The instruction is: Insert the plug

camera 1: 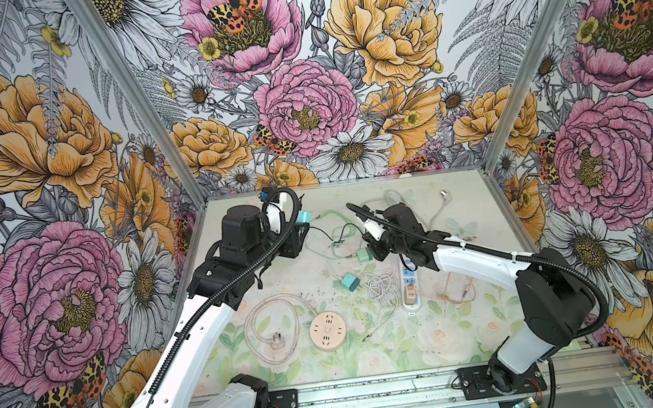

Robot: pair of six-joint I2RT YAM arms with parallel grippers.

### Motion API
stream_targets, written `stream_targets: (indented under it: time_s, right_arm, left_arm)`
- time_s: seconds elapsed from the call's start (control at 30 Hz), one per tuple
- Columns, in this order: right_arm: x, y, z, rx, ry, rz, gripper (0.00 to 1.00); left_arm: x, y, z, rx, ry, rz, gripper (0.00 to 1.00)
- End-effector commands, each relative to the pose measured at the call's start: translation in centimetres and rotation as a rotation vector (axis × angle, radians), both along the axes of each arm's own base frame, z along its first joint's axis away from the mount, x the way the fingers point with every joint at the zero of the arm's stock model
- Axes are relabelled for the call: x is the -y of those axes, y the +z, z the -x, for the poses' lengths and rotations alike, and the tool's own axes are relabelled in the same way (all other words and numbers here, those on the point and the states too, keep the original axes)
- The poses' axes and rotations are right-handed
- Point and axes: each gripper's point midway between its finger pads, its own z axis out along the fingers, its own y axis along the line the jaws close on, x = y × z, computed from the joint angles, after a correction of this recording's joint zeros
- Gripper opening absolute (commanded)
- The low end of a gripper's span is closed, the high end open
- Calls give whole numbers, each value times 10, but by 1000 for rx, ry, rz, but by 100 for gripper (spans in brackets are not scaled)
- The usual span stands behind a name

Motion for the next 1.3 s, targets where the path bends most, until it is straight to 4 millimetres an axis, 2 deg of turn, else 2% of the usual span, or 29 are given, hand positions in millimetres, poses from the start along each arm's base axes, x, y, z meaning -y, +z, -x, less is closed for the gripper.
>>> stream_targets:
  time_s: [0.0,0.1,0.13,0.27,0.53,0.63,0.8,0.87,1.0,1.03,1.13,1.27]
  right_arm:
    - [-5,22,27,-78,27,-137,0]
    - [-10,9,46,-183,35,-190,0]
    - [-13,-1,50,-220,38,-191,0]
    - [-22,-31,54,-308,27,-177,0]
    - [-50,-57,41,-359,31,-232,0]
    - [-56,-68,36,-371,14,-235,0]
    - [-54,-81,22,-344,-39,-213,0]
    - [-54,-84,13,-326,-66,-200,7]
    - [-54,-85,-4,-290,-109,-185,32]
    - [-54,-84,-7,-281,-118,-184,36]
    - [-54,-71,-11,-255,-129,-193,42]
    - [-48,-43,-4,-230,-123,-217,42]
  left_arm:
    - [-3,-3,-19,18,29,31,33]
    - [-7,-12,-30,14,56,43,33]
    - [-7,-10,-32,20,60,56,32]
    - [-4,14,-28,89,40,112,32]
    - [0,67,-9,243,-20,192,32]
    - [4,74,-4,260,-49,209,32]
    - [9,82,5,281,-85,232,32]
    - [10,90,10,305,-98,245,32]
    - [9,105,21,365,-121,270,32]
    - [9,107,22,371,-121,272,32]
    - [3,107,18,368,-82,255,32]
    - [1,109,15,372,-64,241,32]
